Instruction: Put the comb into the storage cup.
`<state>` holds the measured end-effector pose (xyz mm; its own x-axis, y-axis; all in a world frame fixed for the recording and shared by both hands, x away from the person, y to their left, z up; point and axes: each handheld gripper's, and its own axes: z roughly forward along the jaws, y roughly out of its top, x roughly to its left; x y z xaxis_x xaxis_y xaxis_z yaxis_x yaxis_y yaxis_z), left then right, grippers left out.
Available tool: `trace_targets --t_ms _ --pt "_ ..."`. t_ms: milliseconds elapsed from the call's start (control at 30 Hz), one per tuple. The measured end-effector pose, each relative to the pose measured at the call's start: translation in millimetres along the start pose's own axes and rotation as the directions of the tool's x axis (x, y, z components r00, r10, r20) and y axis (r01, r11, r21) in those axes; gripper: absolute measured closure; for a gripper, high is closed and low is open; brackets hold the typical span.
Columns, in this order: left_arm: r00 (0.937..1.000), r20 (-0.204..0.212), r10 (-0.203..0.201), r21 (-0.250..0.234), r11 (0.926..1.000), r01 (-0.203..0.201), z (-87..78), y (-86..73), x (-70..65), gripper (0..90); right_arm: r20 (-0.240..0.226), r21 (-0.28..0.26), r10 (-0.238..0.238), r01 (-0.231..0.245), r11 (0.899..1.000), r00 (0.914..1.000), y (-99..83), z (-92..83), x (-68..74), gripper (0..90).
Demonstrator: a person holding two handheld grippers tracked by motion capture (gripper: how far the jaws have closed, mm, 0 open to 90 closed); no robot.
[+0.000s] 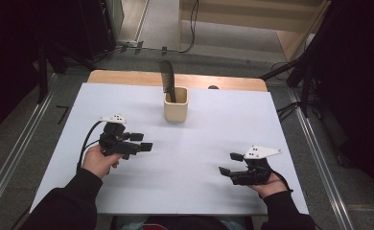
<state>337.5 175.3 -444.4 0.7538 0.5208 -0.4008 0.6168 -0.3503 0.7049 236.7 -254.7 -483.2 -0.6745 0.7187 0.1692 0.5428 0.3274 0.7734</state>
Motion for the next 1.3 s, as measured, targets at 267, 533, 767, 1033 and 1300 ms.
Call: trace_targets --t_ms 267,533,767,1033,1300 --pt "0.9991 -0.034 0.026 0.007 0.9997 -0.025 -5.6 -9.8 -3.7 30.7 0.0 -0.001 -0.001 0.001 1.0 1.0 -0.1 -0.1 -0.5 25.8" --pt "0.9966 -0.072 0.039 0.024 0.999 -0.037 -9.3 -19.2 -6.4 30.6 0.001 -0.001 0.002 -0.002 1.0 1.0 -0.2 -0.4 -0.8 25.8" --pt "0.9957 -0.083 0.041 0.034 0.9987 -0.038 -14.1 -25.7 -7.8 30.6 0.002 -0.001 0.002 -0.002 1.0 1.0 -0.4 -0.5 -1.0 25.8" --pt "0.9953 -0.091 0.033 0.055 0.9981 -0.028 -19.7 -32.5 -8.2 28.3 0.004 0.001 0.001 -0.001 1.0 1.0 -0.5 -0.5 -1.5 25.8" --pt "0.9944 -0.101 0.031 0.072 0.9971 -0.024 -24.8 -39.3 -8.2 28.3 0.004 -0.001 0.003 -0.003 1.0 1.0 -0.7 -1.1 -1.6 25.8"
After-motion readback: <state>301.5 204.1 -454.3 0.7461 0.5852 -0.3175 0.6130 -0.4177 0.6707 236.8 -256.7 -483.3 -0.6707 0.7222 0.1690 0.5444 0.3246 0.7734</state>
